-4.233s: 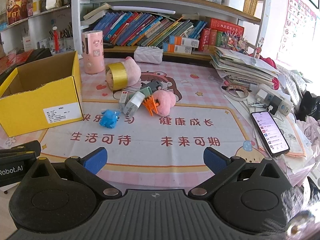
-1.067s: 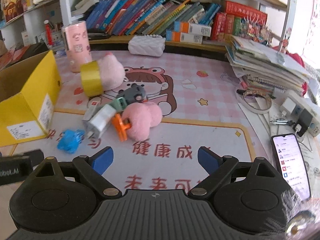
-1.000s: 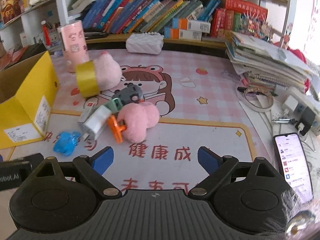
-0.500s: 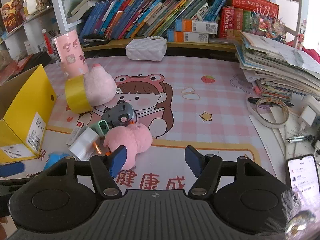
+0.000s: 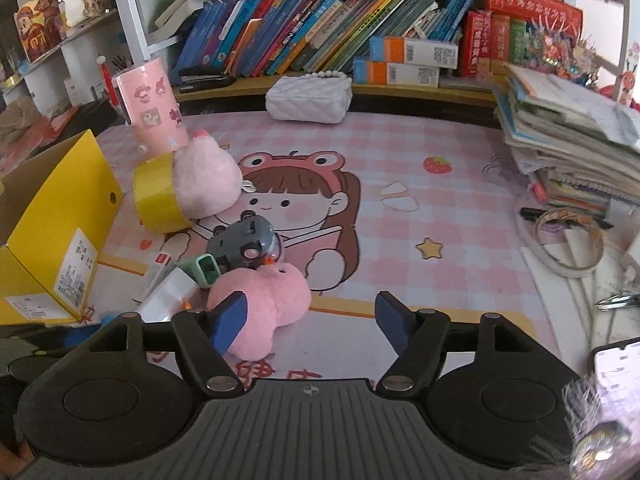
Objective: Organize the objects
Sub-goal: 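Close the left gripper on the blue plush while the right grasps the pink plush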
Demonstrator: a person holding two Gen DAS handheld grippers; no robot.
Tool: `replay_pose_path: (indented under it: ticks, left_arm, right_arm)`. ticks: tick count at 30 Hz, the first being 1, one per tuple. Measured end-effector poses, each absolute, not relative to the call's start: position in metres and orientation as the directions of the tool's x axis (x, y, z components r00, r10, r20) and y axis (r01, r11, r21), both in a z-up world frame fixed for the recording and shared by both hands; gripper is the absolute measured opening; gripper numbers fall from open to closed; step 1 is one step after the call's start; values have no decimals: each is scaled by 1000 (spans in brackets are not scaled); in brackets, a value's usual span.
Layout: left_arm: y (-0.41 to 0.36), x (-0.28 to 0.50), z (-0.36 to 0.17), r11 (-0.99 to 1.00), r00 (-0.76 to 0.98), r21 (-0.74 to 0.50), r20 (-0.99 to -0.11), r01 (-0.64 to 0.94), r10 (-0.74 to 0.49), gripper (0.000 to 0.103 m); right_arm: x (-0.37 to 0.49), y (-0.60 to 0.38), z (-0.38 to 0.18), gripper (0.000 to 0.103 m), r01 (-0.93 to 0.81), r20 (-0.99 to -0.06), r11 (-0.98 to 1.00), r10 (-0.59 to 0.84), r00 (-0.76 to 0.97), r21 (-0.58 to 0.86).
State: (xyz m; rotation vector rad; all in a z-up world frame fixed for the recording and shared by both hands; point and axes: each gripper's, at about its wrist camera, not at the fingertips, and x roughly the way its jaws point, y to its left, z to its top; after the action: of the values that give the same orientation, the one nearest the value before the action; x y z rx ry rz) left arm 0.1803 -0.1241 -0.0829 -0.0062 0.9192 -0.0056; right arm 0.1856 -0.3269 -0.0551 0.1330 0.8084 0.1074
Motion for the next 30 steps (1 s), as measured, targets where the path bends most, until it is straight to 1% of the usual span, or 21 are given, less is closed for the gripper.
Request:
replay_pose_path:
  ticks: [3,5,8,10,12,15,16,17,20,24,30]
  left_arm:
    - [-118,172,-70,999,630,-39,-776,-7,-26,25]
    - [-114,167,-63,999,635,-43,-772,-16,-23,25]
    - [-112,157,-53,998,643,-59,-765,-38,-21,25]
    - [-112,151,-47,997,654,-68,-756,-40,-25,25]
    - [-111,149,-43,997,663,-66,-748,-37,-25,25]
    - [-108,145,-40,997,669,-60,-743,-47,-13,25]
    - [-106,143,-40,997,668,-60,-744,-53,-9,25]
    - [-105,142,-39,996,667,-61,-745,-58,-6,25]
    - [-103,139,-38,996,670,-69,-742,-63,-9,25]
    - [-101,133,-34,996,681,-75,-732,-48,-22,25]
    - [-88,126,-27,993,697,-118,-714,-30,-64,25]
  right_arm:
    - [195,-326,-59,73,-23,-722,978,170,671,209]
    - [203,-323,-62,80,-8,-725,975,171,667,223]
    - [215,-312,-69,82,-52,-748,972,211,630,230]
    - [219,-303,-74,82,-77,-761,975,212,613,210]
    - [223,-298,-81,81,-72,-778,978,198,596,193]
    - [229,-299,-92,78,-47,-794,972,215,568,229]
    - [230,-300,-94,70,-46,-793,970,223,567,240]
    - [229,-300,-94,66,-44,-790,969,224,570,242]
    - [225,-299,-91,66,-46,-787,976,201,584,215]
    - [215,-304,-83,65,-35,-775,975,198,600,221]
    - [189,-307,-62,65,-12,-741,975,178,648,224]
